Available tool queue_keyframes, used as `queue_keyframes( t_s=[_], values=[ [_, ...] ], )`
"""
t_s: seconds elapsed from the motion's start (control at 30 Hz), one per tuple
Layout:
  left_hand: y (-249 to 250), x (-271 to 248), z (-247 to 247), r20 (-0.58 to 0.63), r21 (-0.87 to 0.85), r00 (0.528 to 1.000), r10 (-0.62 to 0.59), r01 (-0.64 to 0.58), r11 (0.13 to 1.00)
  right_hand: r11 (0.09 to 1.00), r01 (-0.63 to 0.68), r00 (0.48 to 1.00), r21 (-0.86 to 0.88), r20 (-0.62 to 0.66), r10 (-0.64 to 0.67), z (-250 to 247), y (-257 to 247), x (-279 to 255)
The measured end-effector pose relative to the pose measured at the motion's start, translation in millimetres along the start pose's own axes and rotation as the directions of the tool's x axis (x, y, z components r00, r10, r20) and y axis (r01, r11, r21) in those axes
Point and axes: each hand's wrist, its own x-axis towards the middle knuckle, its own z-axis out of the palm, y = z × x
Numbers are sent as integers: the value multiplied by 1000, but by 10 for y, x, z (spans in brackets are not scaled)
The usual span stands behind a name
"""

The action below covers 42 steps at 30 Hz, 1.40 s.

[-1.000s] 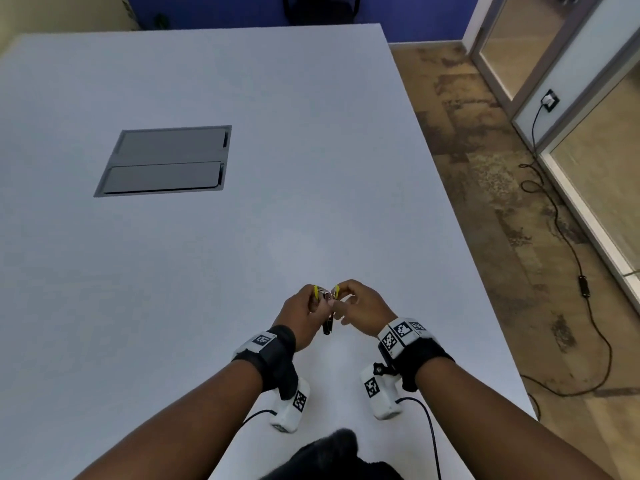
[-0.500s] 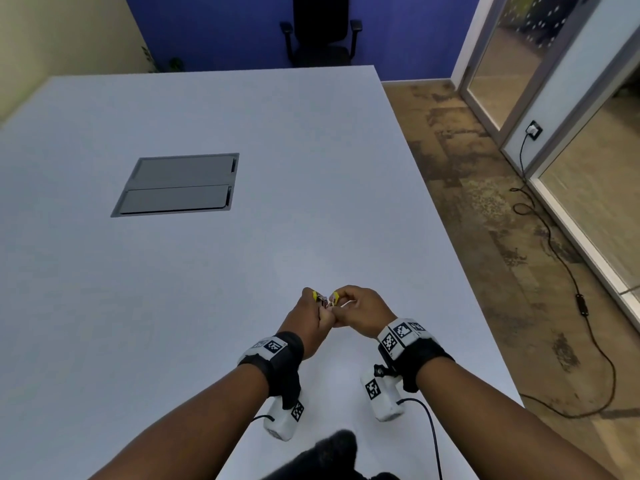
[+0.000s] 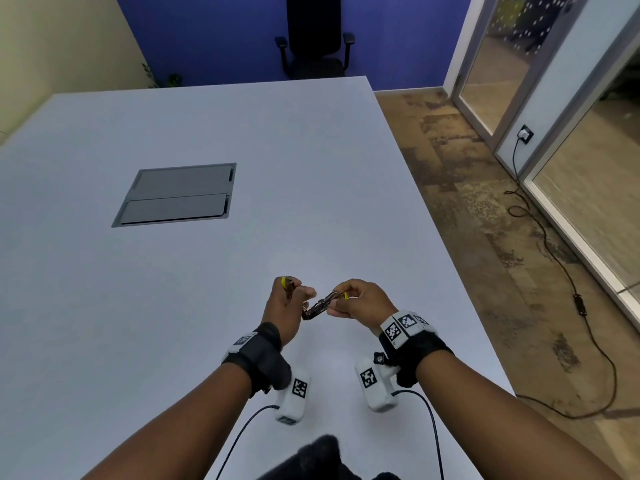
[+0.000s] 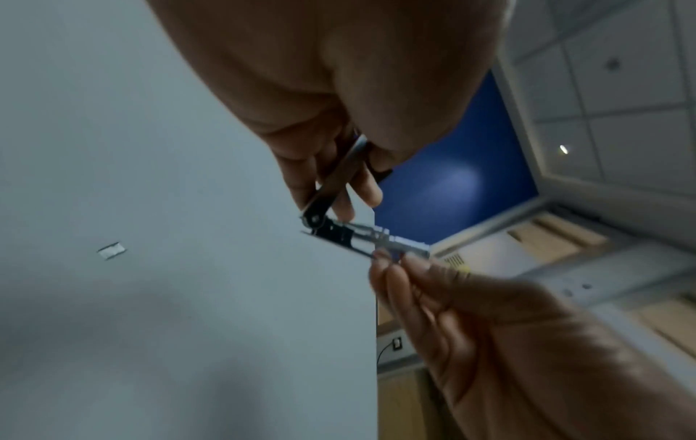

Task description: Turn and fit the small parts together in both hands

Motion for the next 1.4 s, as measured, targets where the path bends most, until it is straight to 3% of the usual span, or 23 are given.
queue_keyframes(
  t_s=[0.17,0.27,0.37,0.47,0.6,0.7,0.8,1.0,1.4],
  values=[
    [4,2,-12,-31,-186,994,-105,97,978,984,-107,992,145,-47,115,-132,-23,8],
    [51,9,-18,-37,-365,986,-163,138,921,975,-105,981,197,-141,134,-190,-12,41],
    [50,29,-36,-62,-437,979,-195,149,887,957,-78,972,278,-191,135,-241,-33,63],
    [1,48,-68,-63,-371,974,-217,180,911,955,-37,977,296,-190,97,-269,-66,58],
    [-31,54,-109,2,-8,973,-232,232,973,965,7,987,260,-159,36,-275,-67,49],
    [-29,37,-106,52,274,983,-178,157,949,970,15,994,241,-111,12,-265,-68,41],
    [22,7,-48,138,387,983,-120,58,920,968,33,996,250,-83,-13,-241,-71,23],
    [172,-6,94,203,301,959,-197,130,945,965,42,999,258,20,-49,-212,-73,13],
    [191,82,178,108,172,975,-193,173,970,972,78,986,221,125,-108,-145,-79,55]
  ],
)
